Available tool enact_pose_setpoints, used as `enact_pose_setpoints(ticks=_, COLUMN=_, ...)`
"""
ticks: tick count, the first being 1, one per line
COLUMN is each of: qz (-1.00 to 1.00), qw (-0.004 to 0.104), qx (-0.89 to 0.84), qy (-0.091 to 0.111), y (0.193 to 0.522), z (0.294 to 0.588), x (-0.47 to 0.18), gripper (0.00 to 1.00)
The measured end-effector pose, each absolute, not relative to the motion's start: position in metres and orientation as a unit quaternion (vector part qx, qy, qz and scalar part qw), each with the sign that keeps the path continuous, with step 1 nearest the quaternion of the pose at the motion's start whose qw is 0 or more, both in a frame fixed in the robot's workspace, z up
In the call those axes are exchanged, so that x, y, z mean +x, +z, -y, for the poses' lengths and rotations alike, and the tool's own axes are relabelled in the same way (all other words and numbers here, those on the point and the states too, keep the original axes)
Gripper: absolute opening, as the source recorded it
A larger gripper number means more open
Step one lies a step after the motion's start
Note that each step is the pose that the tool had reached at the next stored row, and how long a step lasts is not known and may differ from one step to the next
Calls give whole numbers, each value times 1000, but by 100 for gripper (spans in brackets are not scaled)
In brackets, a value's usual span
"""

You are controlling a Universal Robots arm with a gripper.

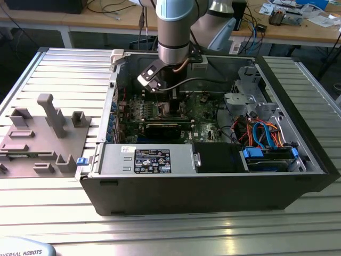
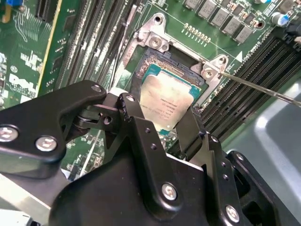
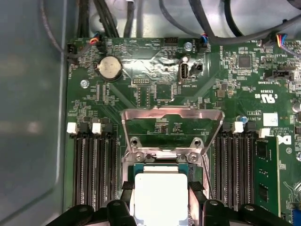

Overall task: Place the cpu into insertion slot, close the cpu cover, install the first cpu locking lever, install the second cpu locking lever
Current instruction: 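Place the cpu into insertion slot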

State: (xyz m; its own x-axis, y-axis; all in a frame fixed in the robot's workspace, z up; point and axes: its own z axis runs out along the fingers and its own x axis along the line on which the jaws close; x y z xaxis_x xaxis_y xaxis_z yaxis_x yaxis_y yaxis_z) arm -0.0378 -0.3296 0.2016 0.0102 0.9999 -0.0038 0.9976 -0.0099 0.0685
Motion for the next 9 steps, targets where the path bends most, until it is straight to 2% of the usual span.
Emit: enact_pose_setpoints(ticks=9, qz=-713, qw=26, qx=701, qy=23, y=201, z=331, x=-42, gripper=54)
